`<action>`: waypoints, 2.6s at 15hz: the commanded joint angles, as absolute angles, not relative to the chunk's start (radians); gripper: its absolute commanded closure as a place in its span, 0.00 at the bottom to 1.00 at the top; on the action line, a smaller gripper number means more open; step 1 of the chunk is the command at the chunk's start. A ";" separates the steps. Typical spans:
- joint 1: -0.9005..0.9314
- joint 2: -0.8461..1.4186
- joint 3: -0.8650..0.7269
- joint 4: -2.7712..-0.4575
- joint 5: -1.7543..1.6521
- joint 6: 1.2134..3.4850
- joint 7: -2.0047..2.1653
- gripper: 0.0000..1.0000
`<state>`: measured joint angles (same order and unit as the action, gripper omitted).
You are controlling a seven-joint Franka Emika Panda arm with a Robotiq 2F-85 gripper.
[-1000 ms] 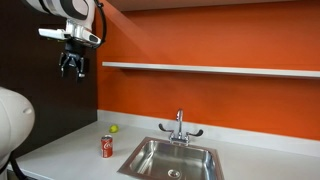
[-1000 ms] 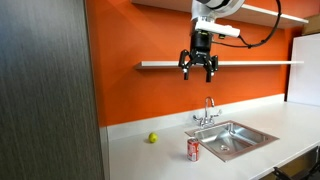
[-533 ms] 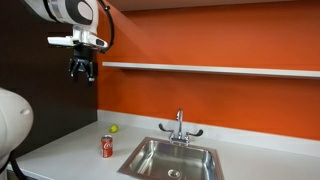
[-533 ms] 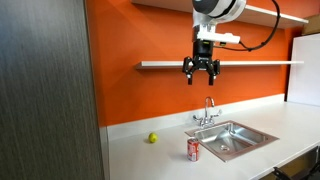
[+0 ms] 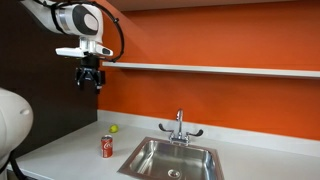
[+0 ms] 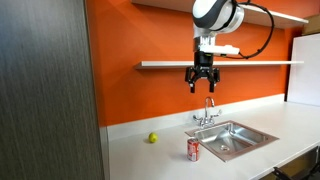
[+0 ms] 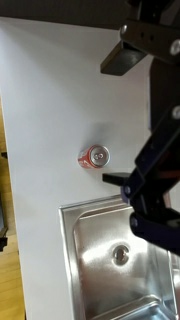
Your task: Put the can inside the sink
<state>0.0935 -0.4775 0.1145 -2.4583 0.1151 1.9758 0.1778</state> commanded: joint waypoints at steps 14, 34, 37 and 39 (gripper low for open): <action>0.085 -0.295 0.058 -2.454 0.107 2.102 0.007 0.00; 0.087 0.016 0.061 -2.466 0.104 2.388 0.012 0.00; 0.089 0.066 0.065 -2.460 0.104 2.427 0.012 0.00; 0.090 0.097 0.067 -2.457 0.105 2.451 0.012 0.00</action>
<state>0.0948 0.0487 0.0558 -2.4774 0.1130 2.4165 0.0240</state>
